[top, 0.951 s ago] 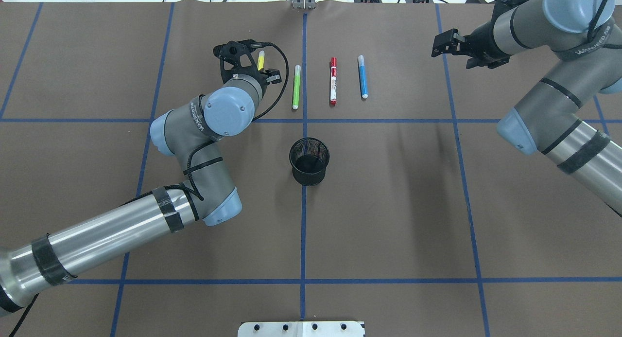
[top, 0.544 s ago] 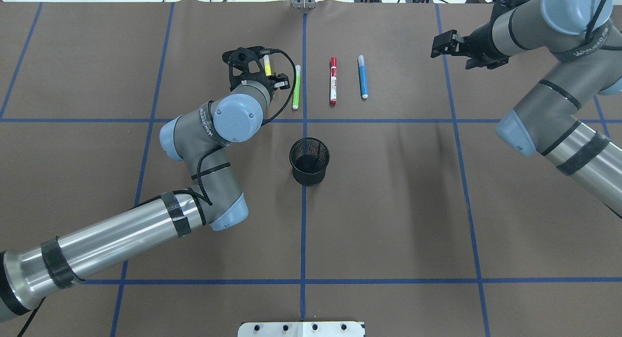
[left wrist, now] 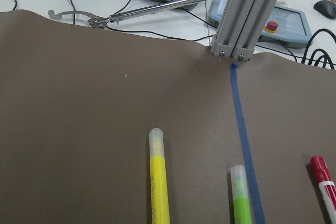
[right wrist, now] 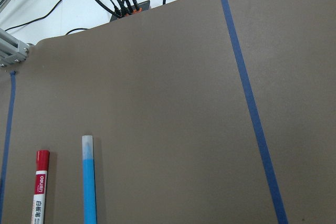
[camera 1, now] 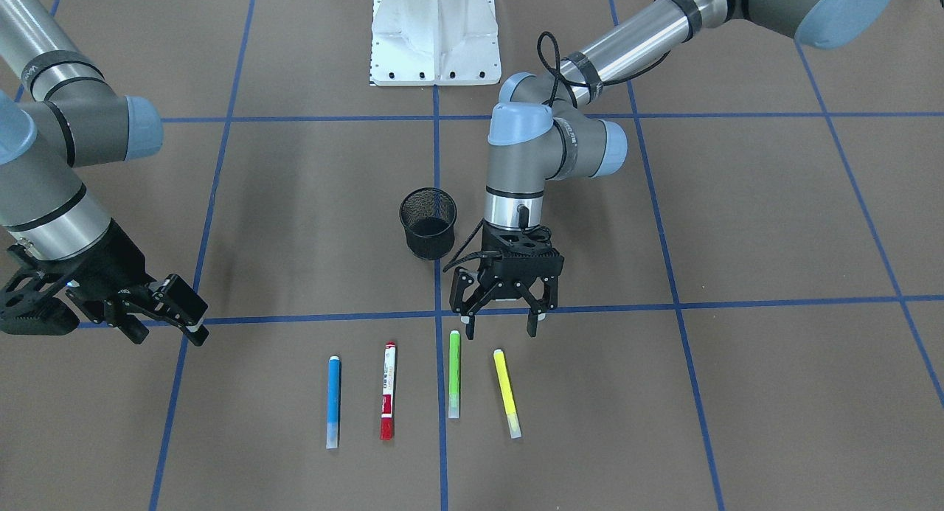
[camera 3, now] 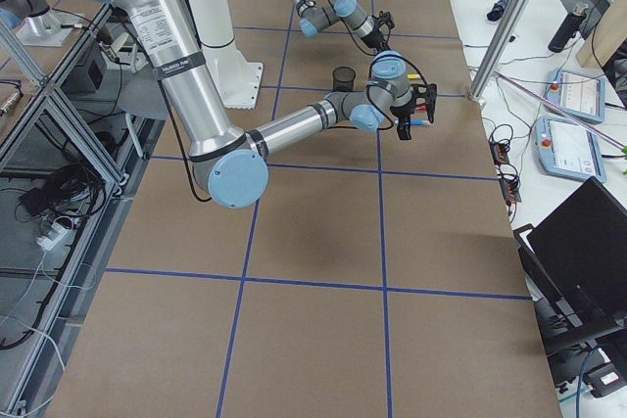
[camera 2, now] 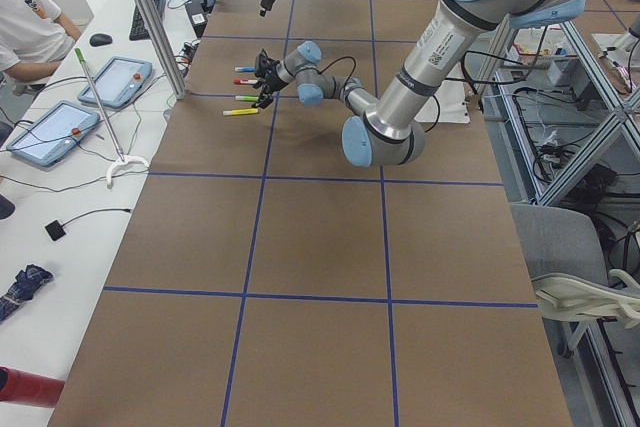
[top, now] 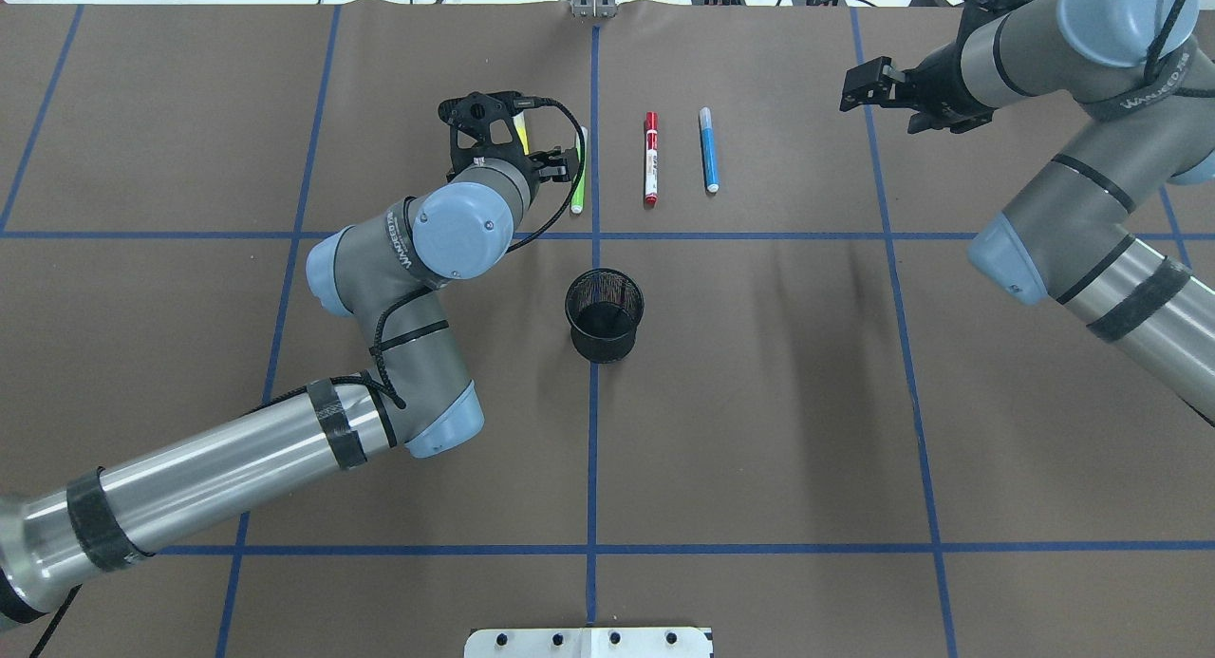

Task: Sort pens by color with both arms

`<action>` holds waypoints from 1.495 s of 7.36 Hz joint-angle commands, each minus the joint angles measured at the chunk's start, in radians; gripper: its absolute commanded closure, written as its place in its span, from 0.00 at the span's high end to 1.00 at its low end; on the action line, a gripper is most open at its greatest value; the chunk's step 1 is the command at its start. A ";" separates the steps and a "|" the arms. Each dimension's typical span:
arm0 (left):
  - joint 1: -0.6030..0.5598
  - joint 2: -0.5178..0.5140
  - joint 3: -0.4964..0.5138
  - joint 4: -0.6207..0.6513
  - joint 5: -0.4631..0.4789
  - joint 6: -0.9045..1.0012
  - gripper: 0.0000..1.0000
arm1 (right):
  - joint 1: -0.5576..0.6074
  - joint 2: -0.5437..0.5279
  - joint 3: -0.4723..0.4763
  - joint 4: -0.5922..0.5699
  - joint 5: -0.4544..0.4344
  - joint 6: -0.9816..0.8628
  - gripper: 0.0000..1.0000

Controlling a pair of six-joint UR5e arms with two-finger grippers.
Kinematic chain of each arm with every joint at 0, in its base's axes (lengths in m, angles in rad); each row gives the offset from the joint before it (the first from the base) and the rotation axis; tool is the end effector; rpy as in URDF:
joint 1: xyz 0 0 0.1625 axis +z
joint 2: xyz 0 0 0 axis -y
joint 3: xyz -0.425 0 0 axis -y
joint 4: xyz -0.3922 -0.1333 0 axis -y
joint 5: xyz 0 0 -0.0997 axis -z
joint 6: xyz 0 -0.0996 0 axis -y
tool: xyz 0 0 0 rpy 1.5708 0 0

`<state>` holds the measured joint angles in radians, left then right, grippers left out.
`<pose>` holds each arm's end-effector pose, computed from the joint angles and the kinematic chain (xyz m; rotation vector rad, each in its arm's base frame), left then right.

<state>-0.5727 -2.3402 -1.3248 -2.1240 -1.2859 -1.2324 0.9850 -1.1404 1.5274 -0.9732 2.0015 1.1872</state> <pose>0.5570 -0.5511 0.2293 0.7045 0.8514 -0.3634 -0.2946 -0.6099 0.3677 0.3072 -1.0036 0.3336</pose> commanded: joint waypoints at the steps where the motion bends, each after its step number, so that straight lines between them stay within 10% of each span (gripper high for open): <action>1: -0.066 0.126 -0.297 0.289 -0.140 0.156 1.00 | 0.020 0.004 -0.003 -0.007 -0.001 -0.071 1.00; 4: -0.330 0.394 -0.606 0.537 -0.508 0.490 1.00 | 0.140 -0.097 -0.012 -0.016 0.063 -0.353 1.00; 6: -0.558 0.488 -0.599 0.702 -0.805 0.761 1.00 | 0.257 -0.172 -0.036 -0.095 0.243 -0.571 1.00; 11: -0.846 0.677 -0.498 0.723 -1.093 1.130 1.00 | 0.506 -0.259 -0.024 -0.483 0.431 -1.052 1.00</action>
<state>-1.3838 -1.7045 -1.8387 -1.4003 -2.3246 -0.1403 1.4323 -1.3859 1.4938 -1.3611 2.3971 0.2151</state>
